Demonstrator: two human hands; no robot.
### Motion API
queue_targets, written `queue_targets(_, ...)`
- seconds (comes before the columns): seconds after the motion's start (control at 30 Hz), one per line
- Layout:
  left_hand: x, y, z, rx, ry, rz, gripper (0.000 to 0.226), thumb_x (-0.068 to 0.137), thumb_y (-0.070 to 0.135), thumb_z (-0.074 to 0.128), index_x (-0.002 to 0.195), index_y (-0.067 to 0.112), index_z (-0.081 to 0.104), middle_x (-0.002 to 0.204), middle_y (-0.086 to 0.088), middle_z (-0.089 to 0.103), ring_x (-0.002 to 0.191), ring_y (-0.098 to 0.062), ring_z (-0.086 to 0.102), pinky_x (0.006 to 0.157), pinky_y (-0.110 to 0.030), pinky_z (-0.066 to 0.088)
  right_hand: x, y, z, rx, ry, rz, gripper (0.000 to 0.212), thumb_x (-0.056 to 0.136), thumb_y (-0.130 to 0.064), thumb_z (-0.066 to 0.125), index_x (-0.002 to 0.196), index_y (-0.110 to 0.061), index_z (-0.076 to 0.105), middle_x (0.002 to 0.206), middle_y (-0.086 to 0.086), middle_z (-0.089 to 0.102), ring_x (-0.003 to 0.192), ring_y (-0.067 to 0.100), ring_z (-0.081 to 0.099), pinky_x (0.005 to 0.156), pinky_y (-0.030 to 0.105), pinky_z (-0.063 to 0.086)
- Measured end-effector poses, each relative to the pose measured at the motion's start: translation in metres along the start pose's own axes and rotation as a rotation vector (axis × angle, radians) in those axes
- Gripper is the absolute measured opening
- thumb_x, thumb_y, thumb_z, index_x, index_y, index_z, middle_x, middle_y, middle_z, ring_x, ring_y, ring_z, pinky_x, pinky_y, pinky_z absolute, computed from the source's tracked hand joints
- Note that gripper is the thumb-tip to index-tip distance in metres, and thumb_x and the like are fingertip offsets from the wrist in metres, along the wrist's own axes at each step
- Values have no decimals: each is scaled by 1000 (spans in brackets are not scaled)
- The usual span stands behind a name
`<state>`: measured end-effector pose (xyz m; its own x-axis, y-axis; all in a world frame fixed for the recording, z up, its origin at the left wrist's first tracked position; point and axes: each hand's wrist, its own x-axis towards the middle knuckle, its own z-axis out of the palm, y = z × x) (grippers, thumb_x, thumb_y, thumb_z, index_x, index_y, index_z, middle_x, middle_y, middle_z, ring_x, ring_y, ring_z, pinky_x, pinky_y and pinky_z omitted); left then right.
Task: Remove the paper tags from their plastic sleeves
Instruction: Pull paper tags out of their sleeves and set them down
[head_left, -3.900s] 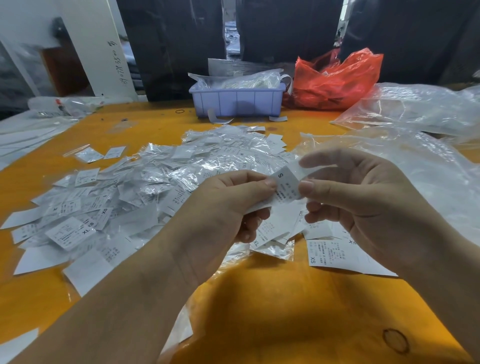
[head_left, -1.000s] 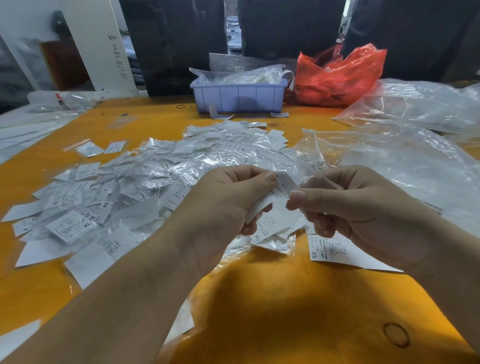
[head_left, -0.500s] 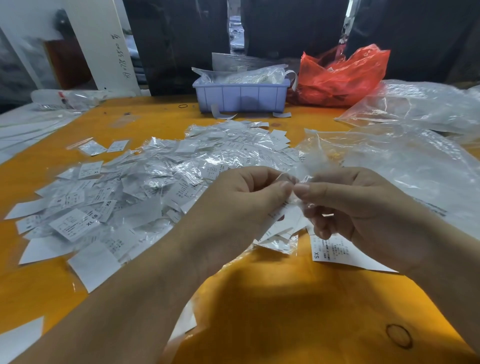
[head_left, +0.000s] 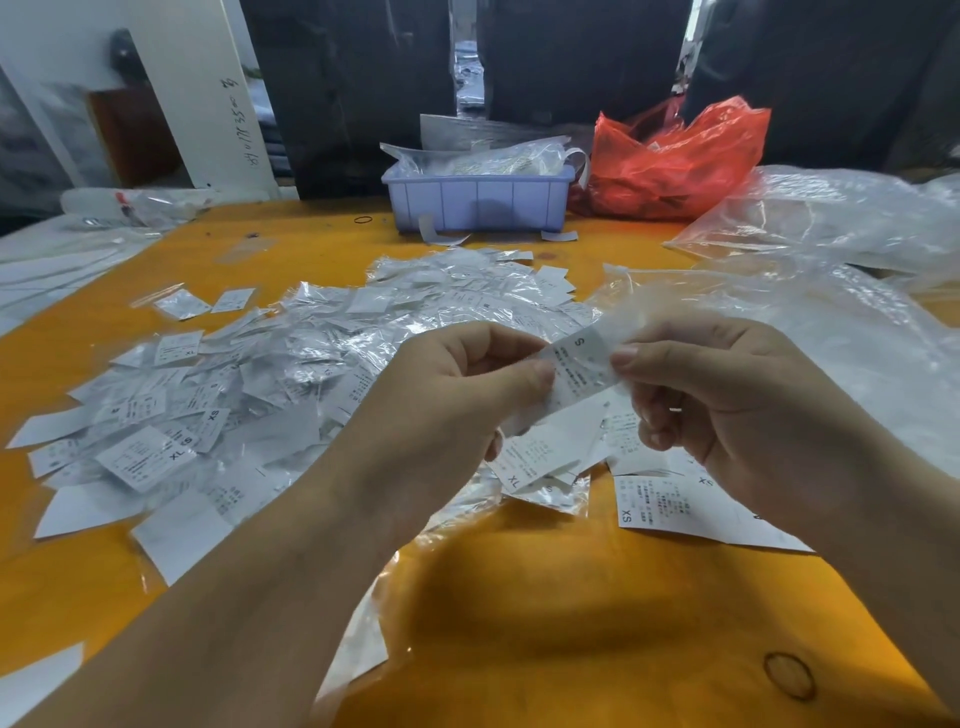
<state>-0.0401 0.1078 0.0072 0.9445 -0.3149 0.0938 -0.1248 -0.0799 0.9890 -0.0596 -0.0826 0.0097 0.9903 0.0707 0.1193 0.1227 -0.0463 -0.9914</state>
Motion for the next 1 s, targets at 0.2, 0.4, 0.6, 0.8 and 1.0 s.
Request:
queue_targets(0.2,-2,-1,8,18,3,79,9,88,11,68,86,19,71,71,9,73,52,3,59,49,-8,43,0,3,3,4,-78,7,12,68,-18,74,57,-15,70,62,8,50,52,13,43,48,22,40)
queue_targets(0.4,-1,-4,7,58,5,57,6,89,22,68,94,22,71,79,4,72,60,-4,59,53,-22,52,1,5,3,-10,-99,-1,9,73,-22,70,68,-17,76,61,3,50,53,10,45,48,20,41)
queue_targets(0.6,0,-1,2,-4,25,48,13,89,10,67,98,19,68,77,-3,72,56,-6,57,50,-20,51,3,1,-4,46,-10,-23,11,70,-19,75,60,-18,74,58,2,52,51,10,45,48,20,41)
queue_targets(0.8,-1,-2,7,-15,34,103,20,84,13,72,102,22,66,75,-3,71,59,-7,61,54,-22,53,1,7,3,37,-48,-10,4,68,-19,78,72,-19,77,62,3,53,53,10,46,48,20,43)
queue_targets(1.0,-2,-1,6,-48,-13,57,19,86,12,69,103,20,67,75,2,73,60,-7,61,53,-22,53,2,6,-1,90,-14,14,13,69,-25,71,78,-21,78,66,7,57,52,10,48,48,19,43)
